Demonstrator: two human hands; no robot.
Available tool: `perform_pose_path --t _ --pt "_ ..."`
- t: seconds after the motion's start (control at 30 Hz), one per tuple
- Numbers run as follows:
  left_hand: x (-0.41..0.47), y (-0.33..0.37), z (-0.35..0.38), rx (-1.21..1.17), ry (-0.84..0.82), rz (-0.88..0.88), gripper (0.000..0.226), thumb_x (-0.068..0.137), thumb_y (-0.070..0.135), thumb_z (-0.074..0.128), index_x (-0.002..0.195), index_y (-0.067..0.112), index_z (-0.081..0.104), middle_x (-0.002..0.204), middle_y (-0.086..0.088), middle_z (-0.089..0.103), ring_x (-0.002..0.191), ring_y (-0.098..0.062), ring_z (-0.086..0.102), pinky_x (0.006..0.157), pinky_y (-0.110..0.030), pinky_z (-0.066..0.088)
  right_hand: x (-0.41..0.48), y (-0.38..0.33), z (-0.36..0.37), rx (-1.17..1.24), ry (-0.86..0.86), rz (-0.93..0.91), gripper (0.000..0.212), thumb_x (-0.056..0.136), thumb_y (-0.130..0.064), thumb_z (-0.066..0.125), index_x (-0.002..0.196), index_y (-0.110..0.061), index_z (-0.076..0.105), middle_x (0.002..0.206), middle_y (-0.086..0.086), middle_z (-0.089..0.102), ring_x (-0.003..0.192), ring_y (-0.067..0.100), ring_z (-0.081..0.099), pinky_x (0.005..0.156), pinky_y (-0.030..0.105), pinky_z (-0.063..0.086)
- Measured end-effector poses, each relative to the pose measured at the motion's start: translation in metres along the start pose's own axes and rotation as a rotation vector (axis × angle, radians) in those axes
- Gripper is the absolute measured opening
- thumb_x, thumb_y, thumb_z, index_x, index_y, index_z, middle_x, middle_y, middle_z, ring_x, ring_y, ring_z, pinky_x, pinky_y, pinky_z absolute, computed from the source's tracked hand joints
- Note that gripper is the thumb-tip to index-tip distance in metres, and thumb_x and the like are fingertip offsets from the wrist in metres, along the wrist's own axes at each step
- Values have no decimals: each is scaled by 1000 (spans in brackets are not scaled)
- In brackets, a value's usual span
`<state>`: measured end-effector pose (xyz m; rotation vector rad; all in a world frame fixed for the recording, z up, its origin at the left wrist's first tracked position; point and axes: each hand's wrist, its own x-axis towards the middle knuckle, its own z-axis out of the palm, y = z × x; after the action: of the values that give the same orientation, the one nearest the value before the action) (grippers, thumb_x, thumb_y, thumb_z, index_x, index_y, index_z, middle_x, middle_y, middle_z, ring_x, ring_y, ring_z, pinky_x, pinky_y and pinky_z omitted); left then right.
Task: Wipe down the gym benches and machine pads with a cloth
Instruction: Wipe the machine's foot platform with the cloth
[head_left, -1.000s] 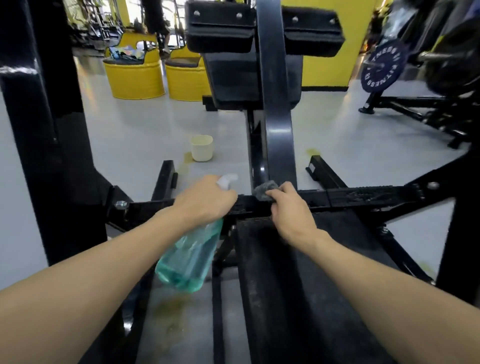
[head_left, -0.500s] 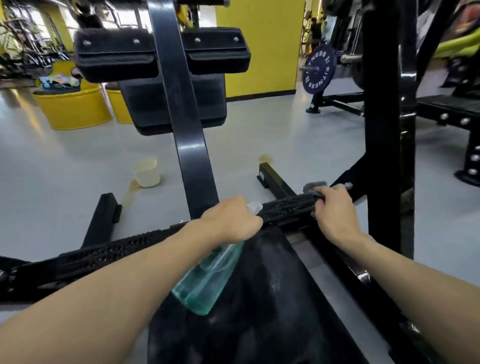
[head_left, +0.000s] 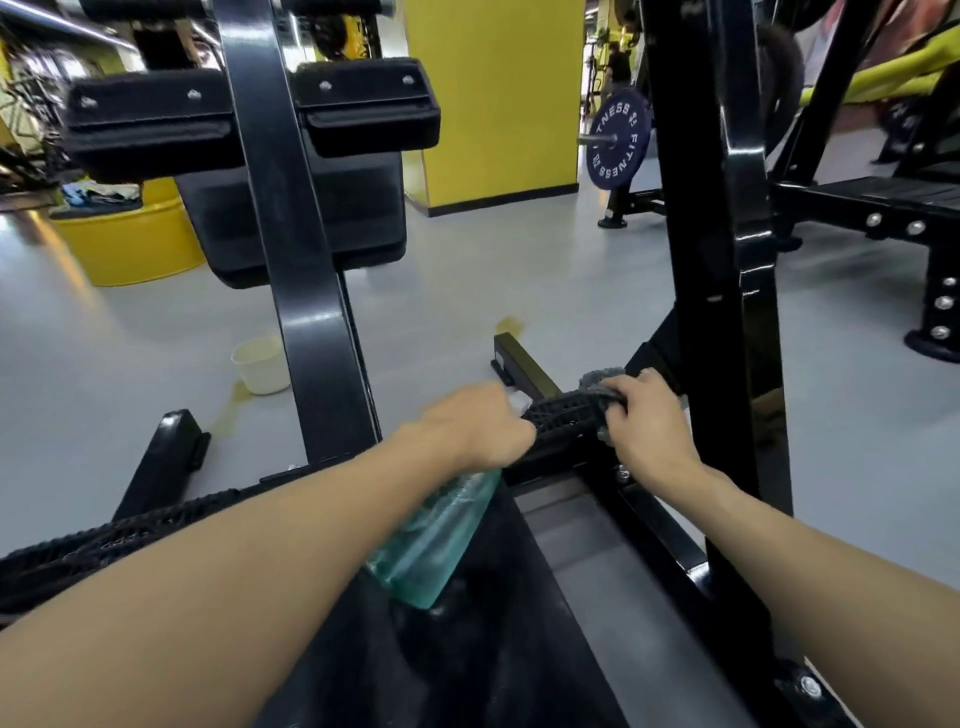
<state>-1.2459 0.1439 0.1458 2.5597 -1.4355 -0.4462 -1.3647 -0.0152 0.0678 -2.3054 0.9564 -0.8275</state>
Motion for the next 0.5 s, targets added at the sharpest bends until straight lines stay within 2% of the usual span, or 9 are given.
perform_pose_path --t 0.1,0.13,0.17,0.2,0.23,0.3,0.37,0.43,0.5 --pt "18 17 7 -20 -17 39 14 84 20 41 71 19 43 81 -8 51 70 -25 49 56 -32 34 3 11 5 3 -17 15 35 95 -8 46 123 -15 64 126 13 47 65 10 60 87 44 54" --pt "22 20 8 -38 -21 49 14 82 23 39 79 20 52 84 -8 54 75 -27 52 61 -33 42 4 12 6 2 -25 22 35 95 -8 45 125 -15 63 124 11 48 69 10 59 90 43 52" --pt "27 21 9 -54 -21 48 25 80 25 37 93 21 59 87 -7 57 80 -28 55 70 -36 50 6 13 7 -14 -33 22 36 96 -9 45 127 -15 62 123 10 49 77 14 59 93 42 50" --pt "29 20 8 -75 -24 28 34 80 26 37 104 21 60 88 -6 60 82 -29 58 76 -39 53 8 13 10 -27 -38 16 36 96 -10 45 128 -15 61 122 9 50 87 21 59 94 41 48" --pt "30 19 7 -103 -26 3 33 81 24 39 107 20 59 87 -6 63 82 -29 60 78 -38 55 11 13 13 -32 -35 12 37 96 -11 45 129 -16 60 123 10 50 94 25 58 94 39 47" --pt "33 11 6 -139 -13 -51 19 86 17 41 94 13 57 81 -6 61 76 -26 58 65 -32 51 16 13 22 -34 -33 10 37 98 -13 43 132 -16 57 125 9 48 97 27 56 89 35 46" --pt "33 -7 4 -195 60 -111 15 90 12 42 77 9 48 74 -4 50 67 -21 47 53 -30 35 18 13 32 -54 -48 14 38 99 -13 42 136 -15 53 126 8 47 90 25 53 83 31 42" --pt "31 -33 2 -292 141 -215 23 92 16 47 69 12 44 71 -2 46 61 -15 42 53 -27 35 16 10 42 -85 -60 32 37 99 -12 41 135 -13 53 126 9 46 85 24 52 80 31 40" --pt "25 -56 3 -394 173 -294 26 92 15 50 66 15 45 69 0 46 59 -11 42 54 -22 37 12 4 52 -140 -47 28 33 99 -11 43 129 -9 55 126 11 45 88 29 56 77 32 39"
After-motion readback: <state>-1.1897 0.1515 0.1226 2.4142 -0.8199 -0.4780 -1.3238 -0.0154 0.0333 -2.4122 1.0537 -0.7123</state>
